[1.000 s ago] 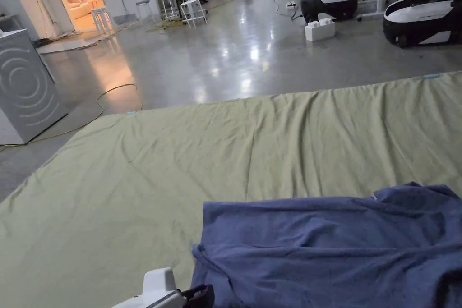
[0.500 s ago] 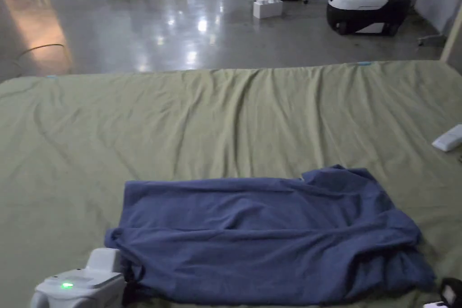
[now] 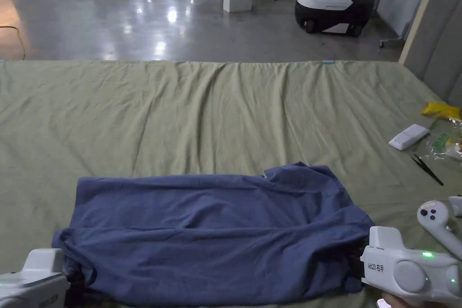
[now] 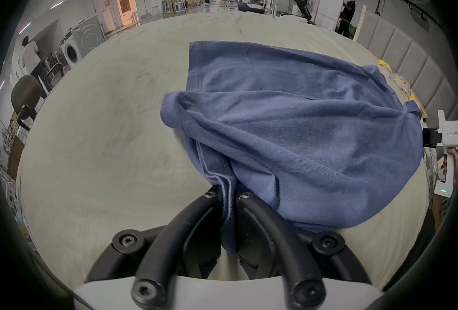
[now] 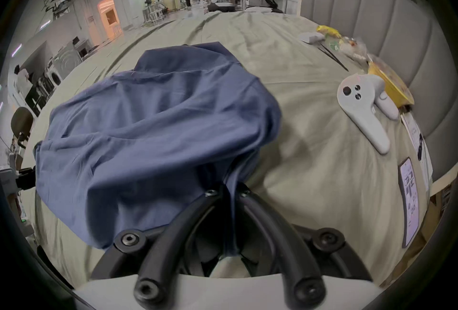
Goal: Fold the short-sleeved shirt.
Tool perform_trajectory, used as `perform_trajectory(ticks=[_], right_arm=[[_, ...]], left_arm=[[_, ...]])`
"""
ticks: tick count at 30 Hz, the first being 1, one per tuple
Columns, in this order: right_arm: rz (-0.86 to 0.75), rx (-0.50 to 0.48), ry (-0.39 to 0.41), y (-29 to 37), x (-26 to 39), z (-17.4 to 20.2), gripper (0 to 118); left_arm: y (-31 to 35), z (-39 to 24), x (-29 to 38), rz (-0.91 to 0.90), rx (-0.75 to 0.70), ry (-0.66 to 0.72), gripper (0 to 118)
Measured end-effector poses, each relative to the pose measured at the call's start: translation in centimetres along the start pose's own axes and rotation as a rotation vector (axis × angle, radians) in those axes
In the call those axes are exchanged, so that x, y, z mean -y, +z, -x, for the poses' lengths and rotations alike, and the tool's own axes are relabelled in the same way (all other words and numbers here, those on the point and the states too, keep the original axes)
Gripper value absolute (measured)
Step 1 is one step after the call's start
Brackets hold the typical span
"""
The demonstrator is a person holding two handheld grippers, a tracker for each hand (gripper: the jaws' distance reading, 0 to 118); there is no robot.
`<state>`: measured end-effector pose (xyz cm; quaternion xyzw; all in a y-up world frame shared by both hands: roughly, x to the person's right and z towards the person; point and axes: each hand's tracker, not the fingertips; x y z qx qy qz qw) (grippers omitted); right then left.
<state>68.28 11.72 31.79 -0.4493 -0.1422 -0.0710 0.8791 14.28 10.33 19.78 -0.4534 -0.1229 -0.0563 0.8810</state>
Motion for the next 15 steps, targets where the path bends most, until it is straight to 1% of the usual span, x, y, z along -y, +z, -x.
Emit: perform_trajectory(ticks=[2, 4, 5, 7, 8, 11, 13, 15], right_arm=[[-0.014, -0.001, 0.013, 0.5, -0.2, -0.1, 7], [-0.108, 0.015, -0.023, 3.2, -0.3, -0.1, 7], [-0.134, 0.028, -0.023, 4.3, -0.2, -0.3, 7], [-0.127, 0.058, -0.008, 6.9, 0.3, -0.5, 7], [-0.137, 0.050, -0.011, 7.8, 0.8, -0.9, 7], [-0.150, 0.034, -0.046, 10.2, 3.1, -1.8, 7], [-0.141, 0.030, -0.060, 11.7, 5.3, -2.5, 7], [-0.125, 0.016, -0.087, 13.0, 7.7, -3.0, 7]], left_arm=[[0.7, 0.7, -0.7, 0.015, 0.026, 0.024, 7], [3.2, 1.4, -0.5, -0.073, 0.042, 0.099, 7], [4.3, 1.7, -0.3, -0.103, 0.041, 0.124, 7], [7.2, 2.7, 0.4, -0.150, 0.079, 0.183, 7], [8.4, 3.0, 0.9, -0.167, 0.091, 0.202, 7], [11.4, 3.4, 3.7, -0.175, 0.093, 0.200, 7], [13.0, 3.7, 6.2, -0.159, 0.078, 0.175, 7], [14.2, 4.2, 8.7, -0.147, 0.083, 0.195, 7]])
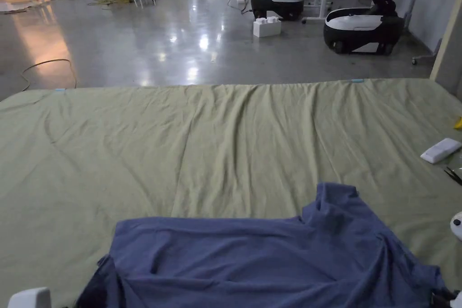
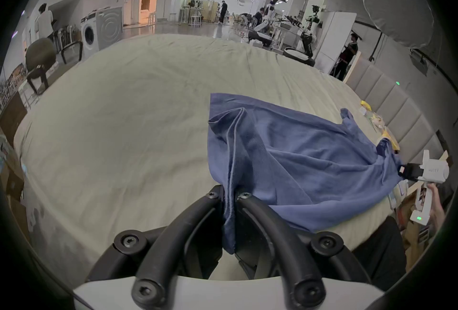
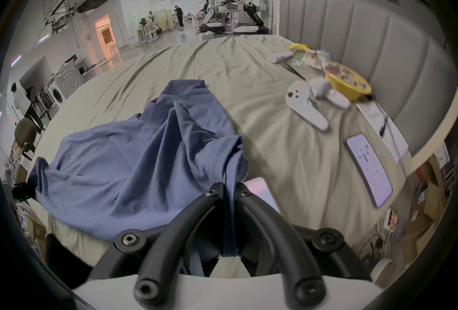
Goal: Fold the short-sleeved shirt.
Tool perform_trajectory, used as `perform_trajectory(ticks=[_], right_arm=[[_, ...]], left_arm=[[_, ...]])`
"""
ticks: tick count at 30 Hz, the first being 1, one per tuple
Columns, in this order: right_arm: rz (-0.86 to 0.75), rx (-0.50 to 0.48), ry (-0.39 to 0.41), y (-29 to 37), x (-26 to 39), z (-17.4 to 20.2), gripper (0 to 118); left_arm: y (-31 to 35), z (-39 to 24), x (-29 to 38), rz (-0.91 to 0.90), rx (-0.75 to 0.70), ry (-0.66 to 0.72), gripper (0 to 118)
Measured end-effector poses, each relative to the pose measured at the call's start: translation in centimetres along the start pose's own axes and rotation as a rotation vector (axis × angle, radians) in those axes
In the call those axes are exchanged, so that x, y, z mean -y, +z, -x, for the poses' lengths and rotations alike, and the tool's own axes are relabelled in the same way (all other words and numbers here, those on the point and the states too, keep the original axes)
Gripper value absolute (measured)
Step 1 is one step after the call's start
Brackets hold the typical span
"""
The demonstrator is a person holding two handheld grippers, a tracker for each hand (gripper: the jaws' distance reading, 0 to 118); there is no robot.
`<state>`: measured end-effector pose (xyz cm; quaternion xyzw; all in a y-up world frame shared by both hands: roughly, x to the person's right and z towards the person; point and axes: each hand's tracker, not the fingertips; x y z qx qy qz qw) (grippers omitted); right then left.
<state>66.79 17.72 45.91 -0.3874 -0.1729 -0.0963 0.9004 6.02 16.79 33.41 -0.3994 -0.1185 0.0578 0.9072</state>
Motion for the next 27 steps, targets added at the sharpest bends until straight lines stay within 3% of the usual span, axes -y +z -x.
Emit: perform_trajectory(ticks=[4, 5, 6, 7, 8, 9, 10, 11, 14, 16, 20, 24, 26, 27], right_arm=[[0.049, -0.025, -0.034, 0.9, 4.0, -0.7, 7], [0.059, -0.026, -0.027, 0.6, 4.7, -0.6, 8], [0.067, -0.024, -0.021, 0.2, 5.4, -0.6, 20], [0.087, -0.026, -0.022, -0.2, 5.8, -0.6, 41], [0.105, -0.027, -0.018, -0.3, 6.0, -0.5, 53], [0.106, -0.016, -0.018, -0.3, 6.3, -0.5, 59], [0.107, -0.005, -0.016, -0.2, 6.5, -0.6, 59], [0.087, 0.004, -0.016, 0.5, 6.5, -0.8, 66], [-0.045, -0.039, -0.027, 3.3, 5.6, -1.6, 65], [-0.173, -0.074, 0.011, 6.4, 4.8, -1.5, 65], [-0.395, -0.113, 0.081, 12.2, 3.2, 0.4, 66], [-0.514, -0.144, 0.086, 15.9, 2.6, 2.6, 65], [-0.541, -0.189, 0.092, 16.9, 2.7, 3.4, 61], [-0.542, -0.192, 0.101, 17.3, 2.7, 3.9, 50]], left_arm=[[0.9, 0.7, 3.7, 0.031, 0.006, 0.039, 8], [0.6, 0.8, 4.2, 0.031, 0.011, 0.040, 14], [0.1, 1.0, 4.9, 0.029, 0.018, 0.052, 36], [-0.3, 1.1, 5.3, 0.030, 0.009, 0.073, 56], [-0.6, 1.3, 5.5, 0.038, -0.009, 0.085, 72], [-0.8, 1.3, 5.6, 0.044, -0.018, 0.096, 75], [-0.6, 1.4, 5.7, 0.041, -0.026, 0.101, 75], [0.1, 1.4, 5.5, 0.016, -0.037, 0.100, 77], [3.7, 0.5, 3.8, -0.141, -0.054, 0.023, 77], [7.3, -1.1, 2.3, -0.284, -0.081, -0.062, 77], [13.9, -4.8, 0.6, -0.520, -0.063, -0.160, 78], [17.9, -8.2, 0.6, -0.629, -0.023, -0.202, 77], [18.8, -9.7, 1.2, -0.693, -0.031, -0.202, 74], [19.2, -10.4, 1.5, -0.725, -0.031, -0.211, 66]])
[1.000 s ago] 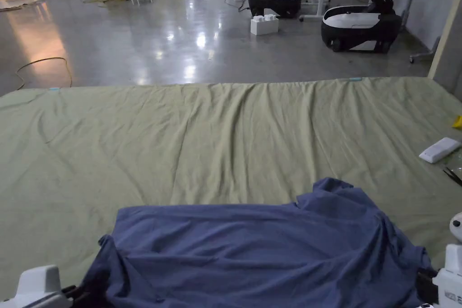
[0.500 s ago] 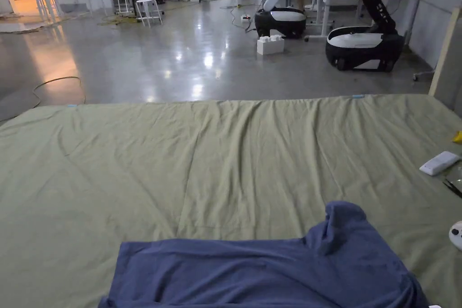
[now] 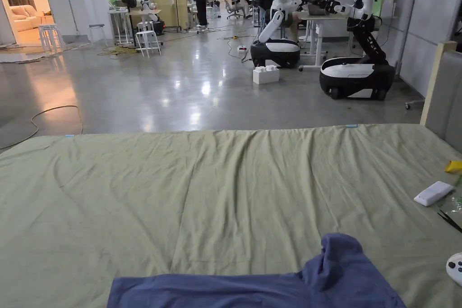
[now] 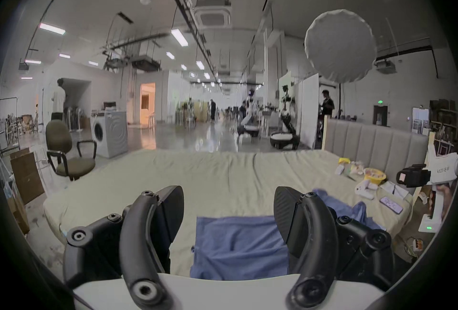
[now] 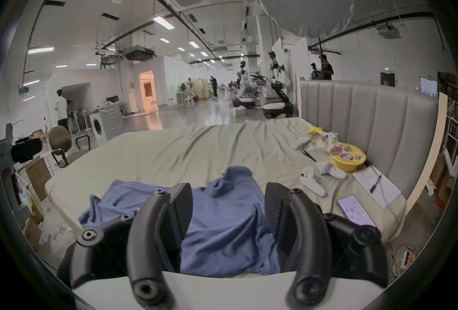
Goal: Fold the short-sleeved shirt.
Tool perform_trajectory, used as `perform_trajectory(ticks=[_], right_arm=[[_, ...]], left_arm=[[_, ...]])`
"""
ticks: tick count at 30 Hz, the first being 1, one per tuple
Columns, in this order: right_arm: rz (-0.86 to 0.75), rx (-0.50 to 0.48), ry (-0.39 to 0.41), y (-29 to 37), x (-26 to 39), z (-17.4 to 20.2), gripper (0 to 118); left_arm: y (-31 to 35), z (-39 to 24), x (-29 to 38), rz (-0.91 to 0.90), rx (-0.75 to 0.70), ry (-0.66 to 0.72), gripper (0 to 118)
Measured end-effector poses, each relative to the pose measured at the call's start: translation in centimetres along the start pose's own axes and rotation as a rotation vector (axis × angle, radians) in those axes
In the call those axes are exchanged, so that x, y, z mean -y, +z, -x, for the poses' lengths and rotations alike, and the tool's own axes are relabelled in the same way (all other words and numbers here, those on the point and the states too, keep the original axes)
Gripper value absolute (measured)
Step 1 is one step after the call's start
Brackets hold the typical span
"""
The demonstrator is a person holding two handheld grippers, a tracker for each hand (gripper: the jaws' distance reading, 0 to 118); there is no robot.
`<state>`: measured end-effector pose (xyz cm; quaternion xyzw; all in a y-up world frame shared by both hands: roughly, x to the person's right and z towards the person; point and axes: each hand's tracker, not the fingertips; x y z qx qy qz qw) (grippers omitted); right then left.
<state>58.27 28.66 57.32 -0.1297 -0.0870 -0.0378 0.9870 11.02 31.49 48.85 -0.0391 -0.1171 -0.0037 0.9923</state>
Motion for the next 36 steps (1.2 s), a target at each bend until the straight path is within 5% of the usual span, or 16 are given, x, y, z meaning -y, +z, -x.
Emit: perform_trajectory(ticks=[2, 3, 6, 11, 21, 23, 25, 26, 34, 35, 36], right_arm=[[-0.020, -0.028, 0.014, 0.5, -0.2, 0.9, 22], [-0.033, -0.045, 0.010, 0.8, -0.3, 1.3, 8], [-0.073, -0.144, -0.066, 1.4, -0.3, 2.0, 0], [-0.064, -0.119, 0.034, 1.2, -0.2, 3.2, 0], [0.033, -0.118, 0.009, -1.5, 1.3, 2.8, 0], [0.054, -0.115, -0.002, -2.0, 1.7, 2.4, 0], [0.079, -0.113, -0.008, -2.6, 2.0, 2.2, 0], [0.093, -0.110, -0.009, -2.9, 2.2, 2.0, 0], [0.189, -0.054, -0.050, -4.8, 3.6, -0.8, 0], [0.198, -0.040, -0.050, -5.0, 3.8, -1.2, 0], [0.212, -0.028, -0.055, -5.3, 4.0, -1.7, 0]], left_arm=[[0.5, -1.0, -0.1, -0.001, 0.015, -0.011, 35], [0.8, -1.5, -0.3, -0.001, 0.028, -0.018, 9], [1.0, -2.4, -0.6, 0.032, 0.100, -0.014, 0], [0.5, -2.6, -0.9, 0.055, 0.128, -0.018, 0], [-11.5, 2.6, 1.0, 0.326, 0.103, 0.147, 0], [-16.5, 4.3, 3.0, 0.430, 0.118, 0.202, 21], [-21.3, 5.2, 5.6, 0.500, 0.057, 0.172, 65], [-24.0, 5.7, 7.1, 0.534, 0.030, 0.143, 70], [-36.1, 8.9, 15.0, 0.802, -0.074, 0.223, 67], [-36.9, 8.8, 15.5, 0.828, -0.072, 0.204, 56], [-37.4, 8.5, 16.0, 0.848, -0.083, 0.184, 26]])
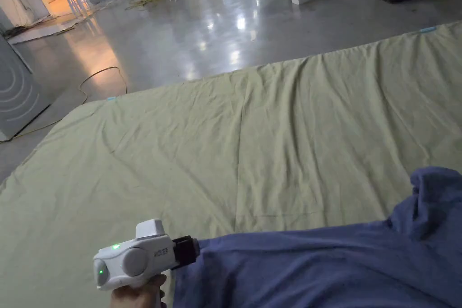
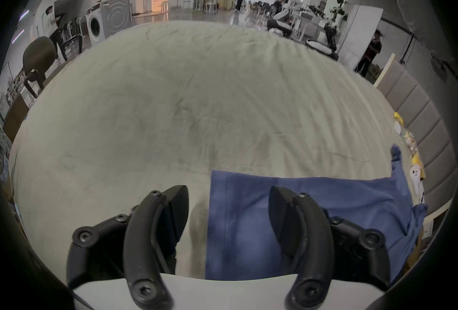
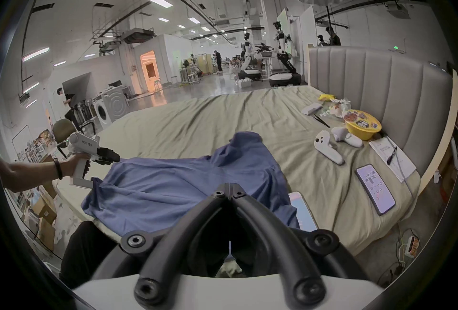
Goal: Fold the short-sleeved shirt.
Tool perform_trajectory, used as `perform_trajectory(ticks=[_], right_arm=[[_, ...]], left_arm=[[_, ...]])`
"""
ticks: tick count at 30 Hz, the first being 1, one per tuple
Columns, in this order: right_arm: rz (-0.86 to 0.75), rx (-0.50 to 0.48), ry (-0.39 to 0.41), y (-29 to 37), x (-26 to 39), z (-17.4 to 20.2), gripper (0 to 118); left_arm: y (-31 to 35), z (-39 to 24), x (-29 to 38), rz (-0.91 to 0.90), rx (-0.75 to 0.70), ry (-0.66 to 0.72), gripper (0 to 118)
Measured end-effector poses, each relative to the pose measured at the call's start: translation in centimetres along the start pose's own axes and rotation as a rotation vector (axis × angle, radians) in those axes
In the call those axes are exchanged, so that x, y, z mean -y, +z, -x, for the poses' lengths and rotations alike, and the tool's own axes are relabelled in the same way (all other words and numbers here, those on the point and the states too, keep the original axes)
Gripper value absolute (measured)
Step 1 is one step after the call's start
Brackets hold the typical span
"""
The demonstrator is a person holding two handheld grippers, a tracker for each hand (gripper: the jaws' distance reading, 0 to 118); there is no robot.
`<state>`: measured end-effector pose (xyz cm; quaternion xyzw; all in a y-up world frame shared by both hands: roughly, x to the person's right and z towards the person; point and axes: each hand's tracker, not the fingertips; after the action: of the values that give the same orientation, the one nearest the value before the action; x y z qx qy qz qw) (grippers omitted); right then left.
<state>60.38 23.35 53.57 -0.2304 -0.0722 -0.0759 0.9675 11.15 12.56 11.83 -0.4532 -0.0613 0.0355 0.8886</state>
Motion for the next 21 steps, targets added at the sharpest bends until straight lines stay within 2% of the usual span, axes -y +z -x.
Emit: perform_trajectory(ticks=[1, 6, 12, 13, 14, 15, 16, 17, 18, 20, 21], right_arm=[[0.012, 0.008, -0.010, -0.1, 0.9, -0.9, 0], [0.062, 0.008, -0.071, -2.6, 1.1, -2.5, 0], [0.081, -0.025, -0.048, -9.5, -4.6, -2.4, 1], [0.103, -0.027, -0.040, -11.2, -6.1, -2.7, 6], [0.156, -0.032, -0.041, -13.6, -7.5, -3.2, 21], [0.229, -0.027, -0.047, -16.4, -8.9, -3.7, 59], [0.318, -0.006, -0.032, -19.0, -9.9, -4.0, 80], [0.411, 0.026, 0.005, -21.9, -11.0, -4.6, 85], [0.488, 0.053, 0.050, -24.8, -11.6, -4.8, 82], [0.540, 0.106, 0.115, -29.2, -11.8, -4.7, 81], [0.568, 0.130, 0.122, -31.8, -11.0, -6.1, 81]], left_arm=[[-0.4, -0.3, 0.1, 0.013, -0.001, -0.022, 13], [-1.7, -3.2, 0.9, 0.055, -0.064, -0.204, 8], [-2.5, -2.8, 0.0, 0.118, -0.050, -0.151, 7], [-2.5, -2.8, 0.0, 0.124, -0.047, -0.151, 7], [-2.6, -2.6, -0.2, 0.130, -0.047, -0.152, 7], [-2.6, -2.7, -0.2, 0.136, -0.047, -0.156, 7], [-2.7, -2.7, -0.3, 0.140, -0.047, -0.159, 7], [-2.7, -2.7, -0.3, 0.146, -0.046, -0.164, 7], [-2.2, -3.2, -0.3, 0.143, -0.051, -0.167, 7], [-2.1, -3.3, -0.5, 0.156, -0.050, -0.184, 7], [-2.0, -3.5, -0.6, 0.164, -0.047, -0.204, 7]])
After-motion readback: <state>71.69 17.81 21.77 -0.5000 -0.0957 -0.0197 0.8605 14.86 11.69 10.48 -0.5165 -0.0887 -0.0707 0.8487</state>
